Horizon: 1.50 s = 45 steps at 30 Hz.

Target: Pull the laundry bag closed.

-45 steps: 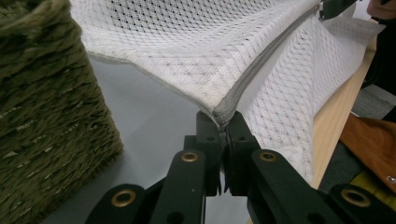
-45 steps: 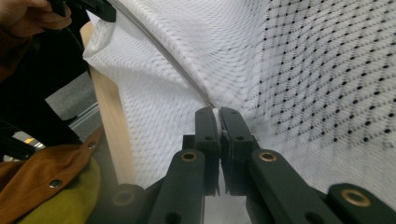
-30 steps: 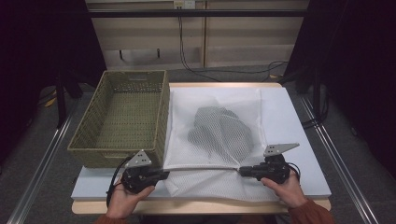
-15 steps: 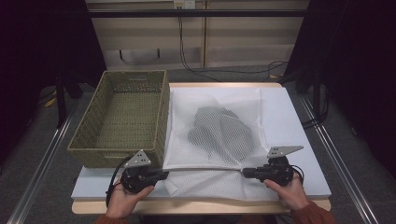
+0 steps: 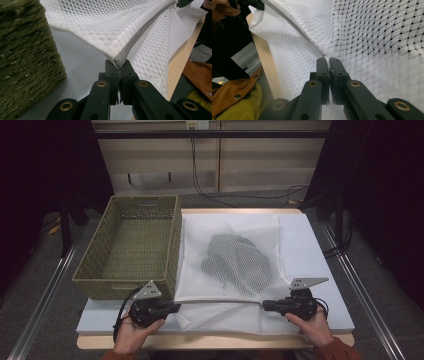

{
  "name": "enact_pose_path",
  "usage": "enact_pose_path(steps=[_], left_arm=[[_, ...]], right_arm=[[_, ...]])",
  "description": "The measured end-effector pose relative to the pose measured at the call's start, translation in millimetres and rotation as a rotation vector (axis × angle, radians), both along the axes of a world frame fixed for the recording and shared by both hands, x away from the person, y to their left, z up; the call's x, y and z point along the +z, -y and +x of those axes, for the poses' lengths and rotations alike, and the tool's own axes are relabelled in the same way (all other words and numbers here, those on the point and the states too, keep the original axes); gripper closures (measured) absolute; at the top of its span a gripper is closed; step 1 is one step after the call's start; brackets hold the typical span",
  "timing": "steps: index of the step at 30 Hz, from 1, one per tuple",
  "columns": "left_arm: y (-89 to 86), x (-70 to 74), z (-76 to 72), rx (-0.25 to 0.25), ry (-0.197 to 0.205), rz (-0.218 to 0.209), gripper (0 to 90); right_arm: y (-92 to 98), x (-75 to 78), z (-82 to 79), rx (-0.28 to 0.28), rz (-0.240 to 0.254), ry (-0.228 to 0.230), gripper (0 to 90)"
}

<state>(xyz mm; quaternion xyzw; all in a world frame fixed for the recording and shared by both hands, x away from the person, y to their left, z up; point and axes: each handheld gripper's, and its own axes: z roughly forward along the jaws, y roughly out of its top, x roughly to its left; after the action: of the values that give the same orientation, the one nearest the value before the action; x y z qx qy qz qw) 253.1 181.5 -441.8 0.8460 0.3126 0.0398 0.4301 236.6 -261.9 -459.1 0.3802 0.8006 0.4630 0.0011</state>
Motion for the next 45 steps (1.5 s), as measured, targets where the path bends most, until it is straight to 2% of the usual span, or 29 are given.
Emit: enact_pose_path(steps=[45], left_arm=[[-2.5,-0.3,-0.4,0.006,-0.004,-0.004,87.1]], right_arm=[[19.8,-1.2,-7.0,-0.066,0.002,-0.009,86.9]])
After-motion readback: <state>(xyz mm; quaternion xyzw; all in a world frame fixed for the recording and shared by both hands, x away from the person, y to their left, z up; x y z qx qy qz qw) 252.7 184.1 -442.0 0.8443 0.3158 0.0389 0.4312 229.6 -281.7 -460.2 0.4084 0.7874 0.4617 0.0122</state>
